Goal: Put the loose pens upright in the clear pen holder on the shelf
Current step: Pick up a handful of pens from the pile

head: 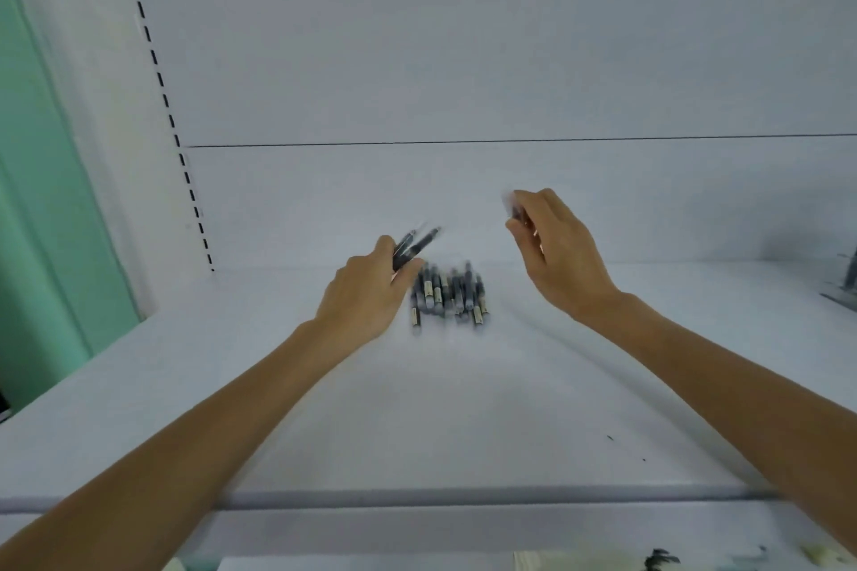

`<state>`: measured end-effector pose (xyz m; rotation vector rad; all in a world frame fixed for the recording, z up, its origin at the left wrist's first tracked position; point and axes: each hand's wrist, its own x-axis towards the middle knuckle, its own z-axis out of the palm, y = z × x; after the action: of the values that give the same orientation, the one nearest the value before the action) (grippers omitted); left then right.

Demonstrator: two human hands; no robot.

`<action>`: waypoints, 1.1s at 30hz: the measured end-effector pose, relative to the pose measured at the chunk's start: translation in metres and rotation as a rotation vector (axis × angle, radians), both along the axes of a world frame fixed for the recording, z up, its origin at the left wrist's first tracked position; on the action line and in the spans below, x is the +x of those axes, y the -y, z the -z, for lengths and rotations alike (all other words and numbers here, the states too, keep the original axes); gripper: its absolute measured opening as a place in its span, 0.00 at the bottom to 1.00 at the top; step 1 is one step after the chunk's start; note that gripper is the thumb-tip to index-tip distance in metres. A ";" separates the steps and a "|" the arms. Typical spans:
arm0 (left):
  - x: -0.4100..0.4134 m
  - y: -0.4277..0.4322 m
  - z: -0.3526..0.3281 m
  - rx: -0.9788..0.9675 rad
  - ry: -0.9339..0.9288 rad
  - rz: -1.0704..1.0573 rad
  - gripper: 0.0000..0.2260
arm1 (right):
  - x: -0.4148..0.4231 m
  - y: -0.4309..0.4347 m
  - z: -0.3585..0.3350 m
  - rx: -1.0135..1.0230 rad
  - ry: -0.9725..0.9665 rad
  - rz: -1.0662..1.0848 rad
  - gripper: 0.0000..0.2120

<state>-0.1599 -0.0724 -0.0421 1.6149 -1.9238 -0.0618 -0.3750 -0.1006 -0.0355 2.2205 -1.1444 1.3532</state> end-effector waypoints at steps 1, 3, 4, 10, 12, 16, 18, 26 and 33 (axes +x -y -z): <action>-0.008 -0.003 -0.002 -0.028 -0.022 0.064 0.13 | -0.007 -0.004 -0.002 0.013 0.009 0.014 0.08; -0.031 -0.009 -0.007 -0.057 -0.055 0.178 0.09 | -0.024 -0.013 -0.006 0.034 0.018 0.054 0.10; -0.045 -0.012 -0.010 -0.049 -0.071 0.221 0.08 | -0.035 -0.019 -0.007 0.048 0.023 0.085 0.11; -0.142 -0.028 -0.013 0.135 -0.202 0.437 0.08 | -0.127 -0.057 -0.008 0.223 0.135 0.327 0.12; -0.180 -0.039 -0.010 0.157 -0.255 0.479 0.09 | -0.165 -0.076 -0.009 0.270 0.178 0.373 0.11; -0.265 -0.067 -0.008 0.186 -0.281 0.549 0.15 | -0.248 -0.124 -0.014 0.371 0.311 0.424 0.15; -0.310 -0.081 -0.009 0.175 -0.239 0.612 0.13 | -0.290 -0.147 -0.016 0.363 0.328 0.450 0.17; -0.456 -0.126 0.004 0.194 -0.252 0.838 0.14 | -0.427 -0.237 -0.005 0.344 0.402 0.590 0.19; -0.522 -0.121 0.017 0.262 -0.246 0.876 0.10 | -0.499 -0.246 0.001 0.333 0.707 0.550 0.20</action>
<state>-0.6821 0.0487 -0.0588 0.7344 -2.3288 -0.8481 -0.8740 0.1450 -0.0364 1.3990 -2.1529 1.8165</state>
